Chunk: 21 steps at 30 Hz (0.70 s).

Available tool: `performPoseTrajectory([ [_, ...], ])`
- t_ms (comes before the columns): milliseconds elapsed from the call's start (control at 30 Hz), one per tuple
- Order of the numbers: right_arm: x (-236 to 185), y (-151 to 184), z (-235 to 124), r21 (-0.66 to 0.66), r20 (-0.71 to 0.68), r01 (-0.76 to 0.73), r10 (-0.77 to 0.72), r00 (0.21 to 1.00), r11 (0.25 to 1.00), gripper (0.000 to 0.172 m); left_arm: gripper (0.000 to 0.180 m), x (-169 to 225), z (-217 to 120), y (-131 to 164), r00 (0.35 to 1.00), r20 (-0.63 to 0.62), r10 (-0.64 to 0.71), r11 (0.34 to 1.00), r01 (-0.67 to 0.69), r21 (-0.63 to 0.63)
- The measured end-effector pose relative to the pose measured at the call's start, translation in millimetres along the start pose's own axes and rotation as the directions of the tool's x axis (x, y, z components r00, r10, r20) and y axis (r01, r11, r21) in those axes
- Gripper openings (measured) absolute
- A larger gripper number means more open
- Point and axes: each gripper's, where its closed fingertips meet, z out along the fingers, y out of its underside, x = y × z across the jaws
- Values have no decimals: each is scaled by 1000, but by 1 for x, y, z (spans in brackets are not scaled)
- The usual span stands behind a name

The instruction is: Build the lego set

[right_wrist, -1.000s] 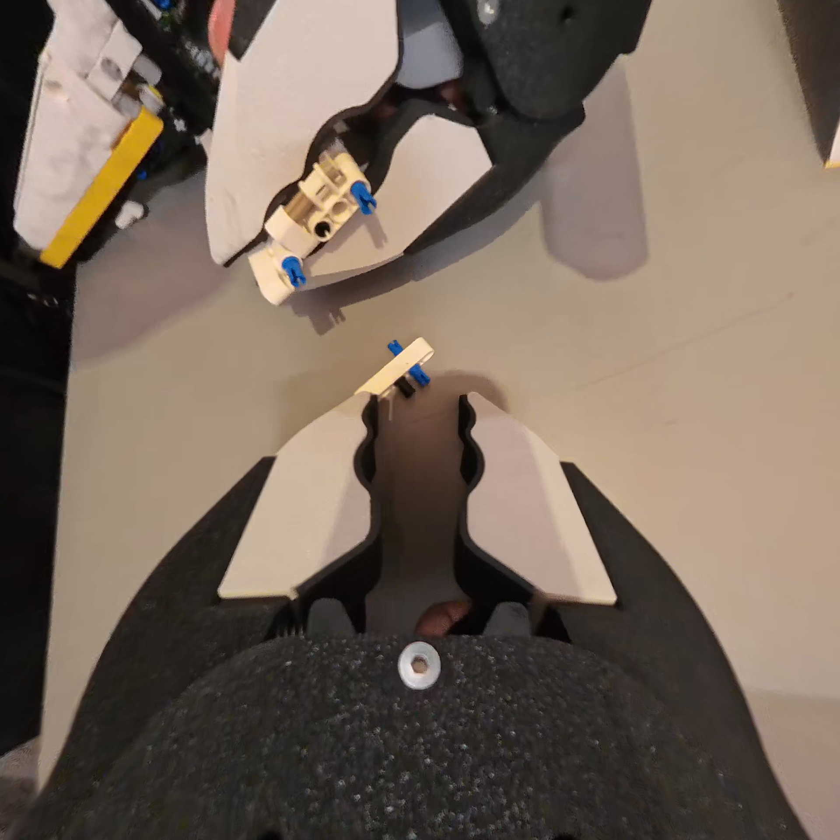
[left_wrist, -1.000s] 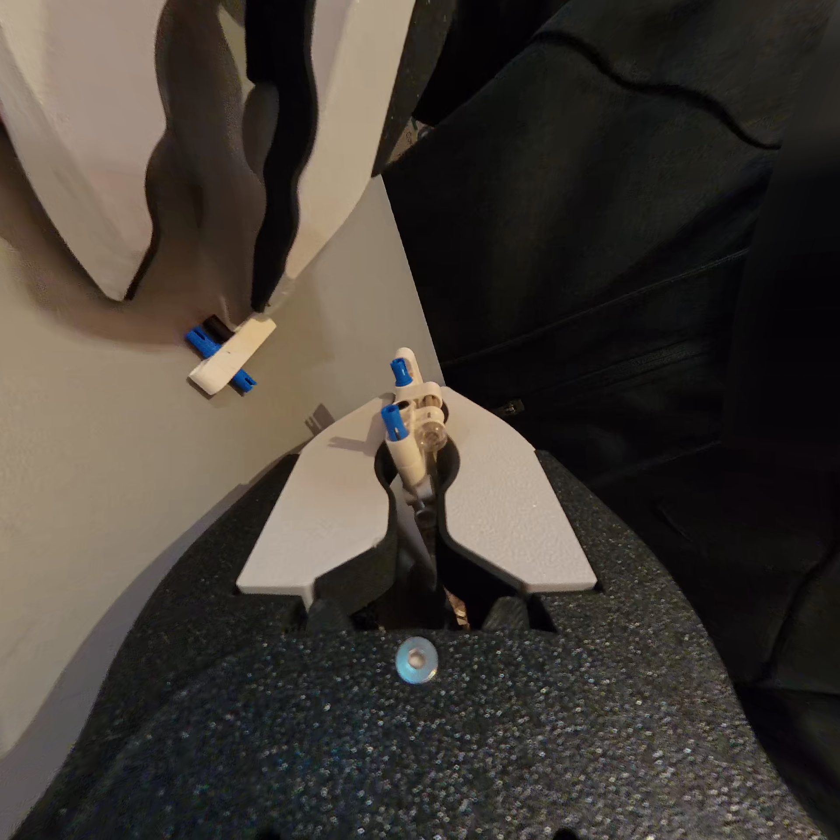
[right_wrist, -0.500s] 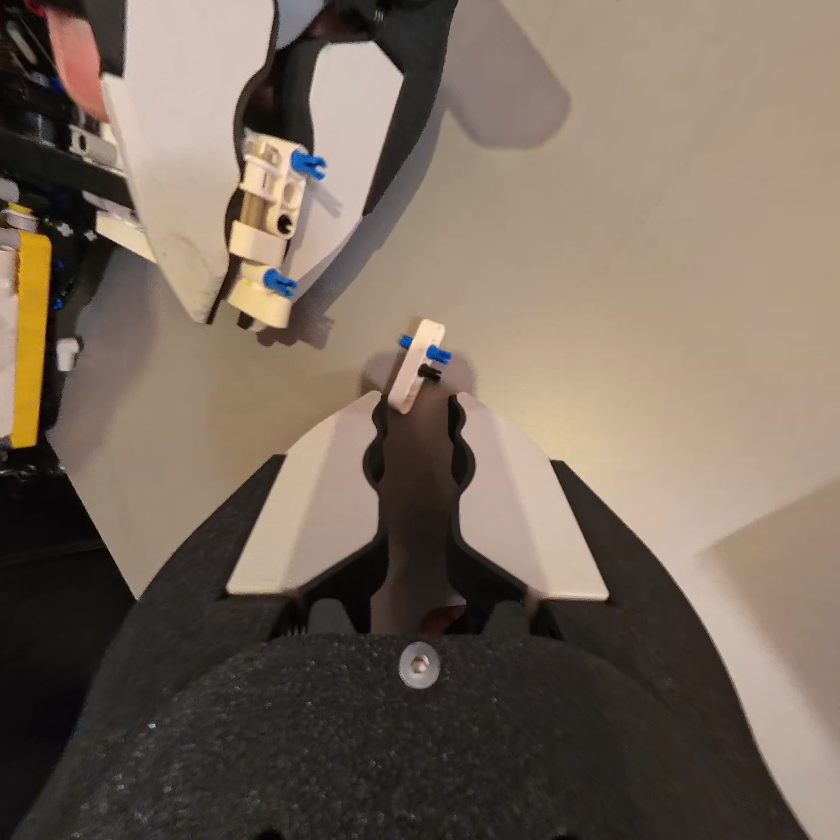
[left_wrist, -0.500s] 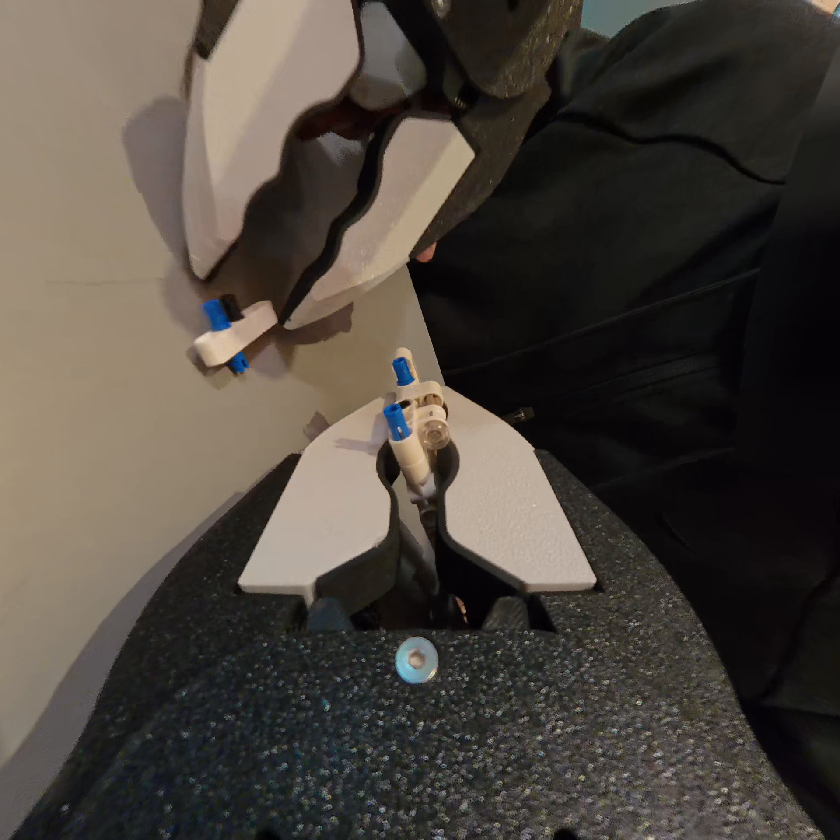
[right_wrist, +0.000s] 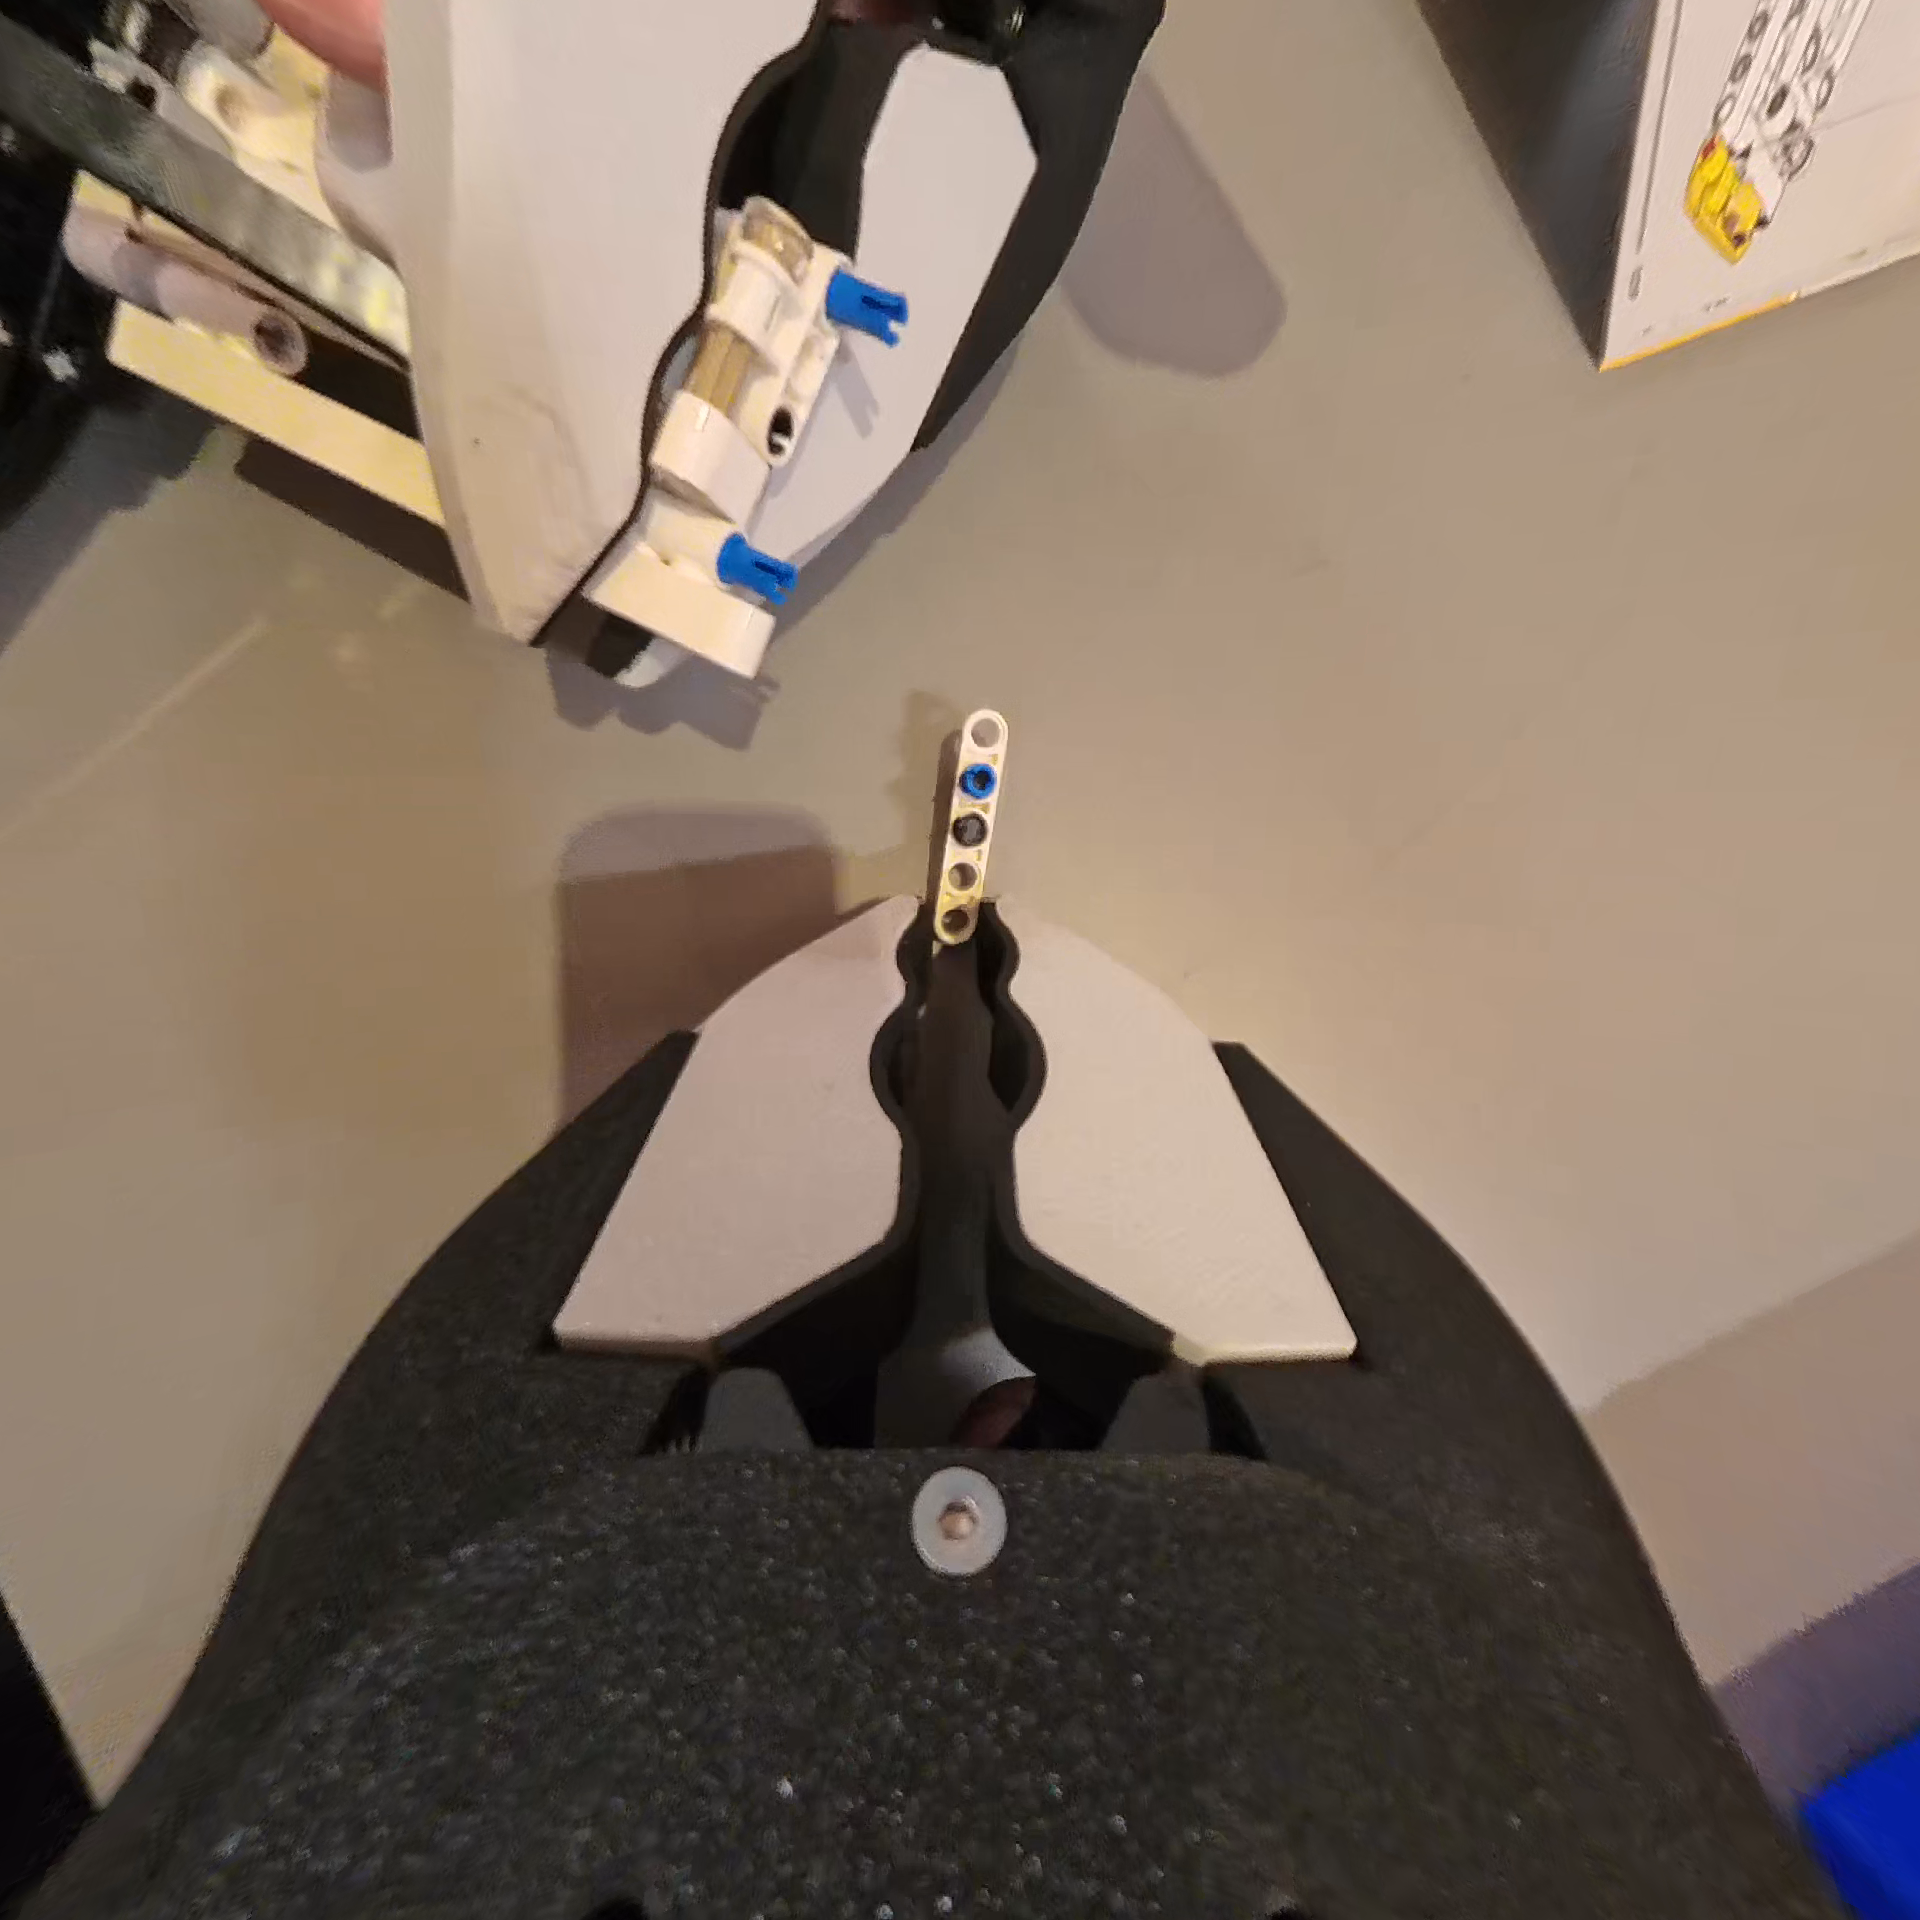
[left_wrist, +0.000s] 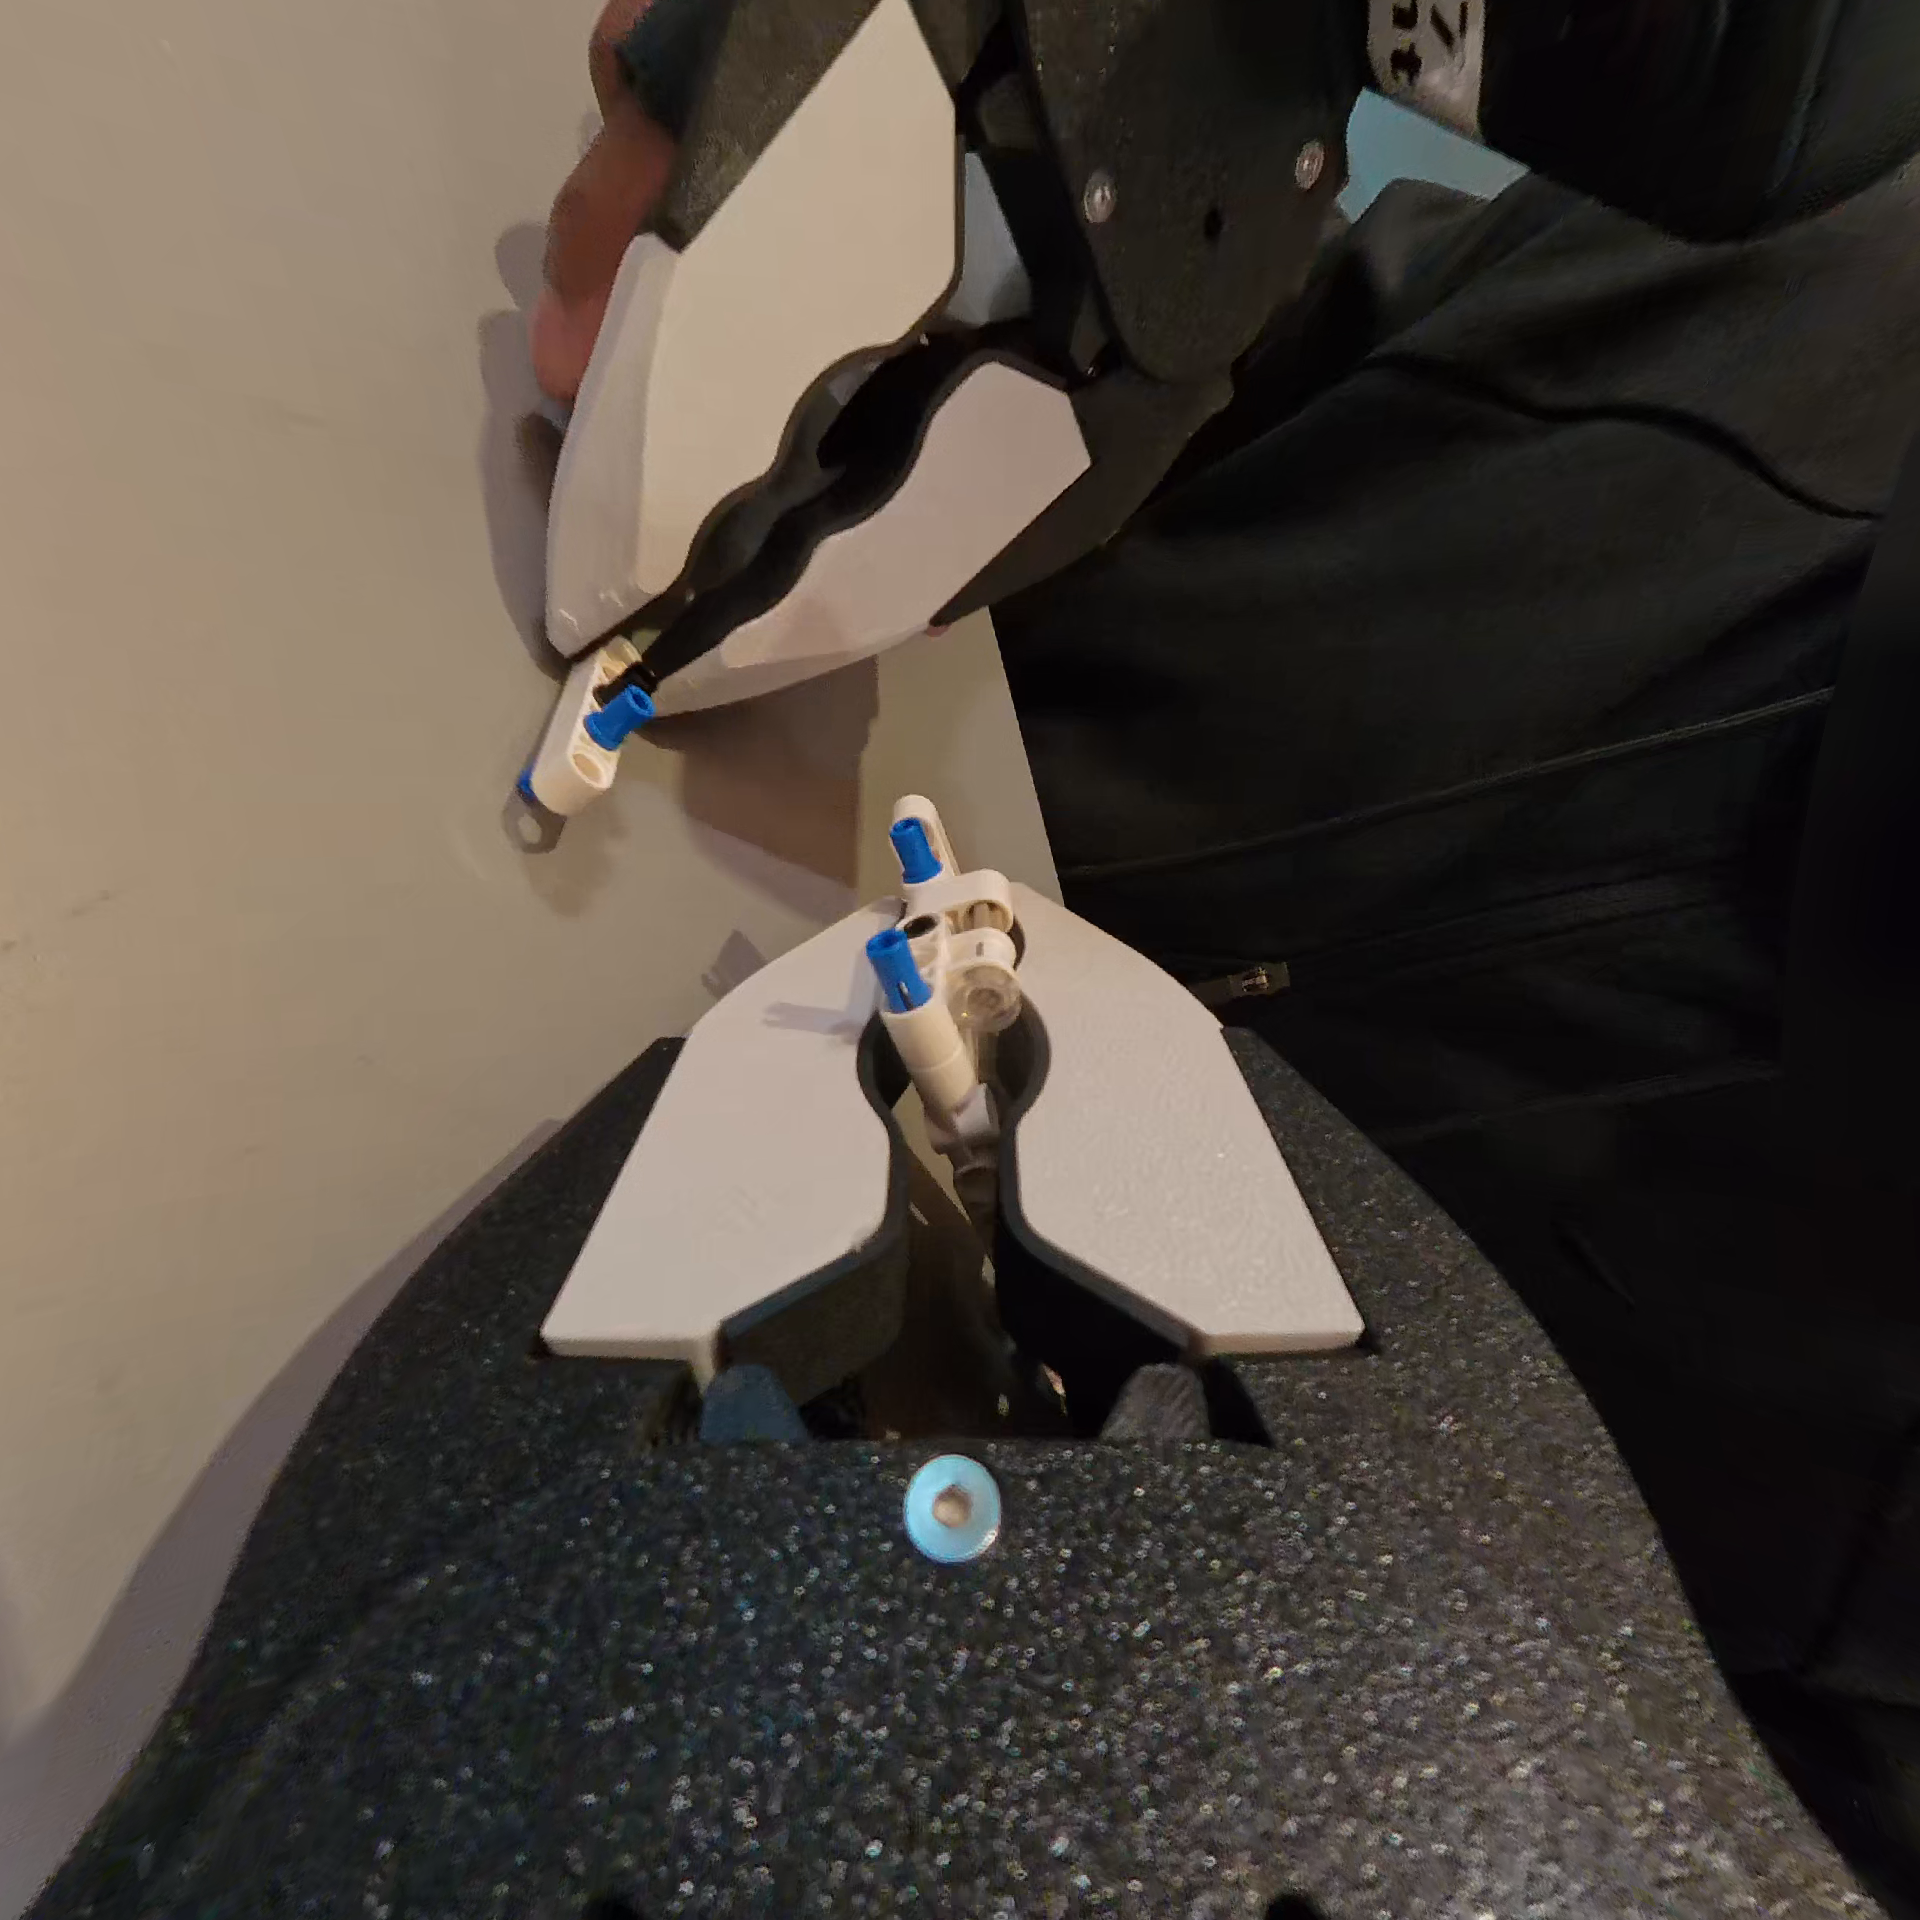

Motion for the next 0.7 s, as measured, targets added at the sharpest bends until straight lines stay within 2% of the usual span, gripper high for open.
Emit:
performPoseTrajectory([
  [133,1,-2,1,-3,-27,52,-52,998,999,9,12,1,-2,3,1000,7,0,1000,0,6],
  [533,0,-8,4,37,-23,19,-18,1000,999,22,12,0,-1,3,1000,8,-1,1000,1,5],
  [700,0,-15,8,54,-68,94,-91,994,994,22,12,0,-2,3,1000,9,0,1000,0,7],
])
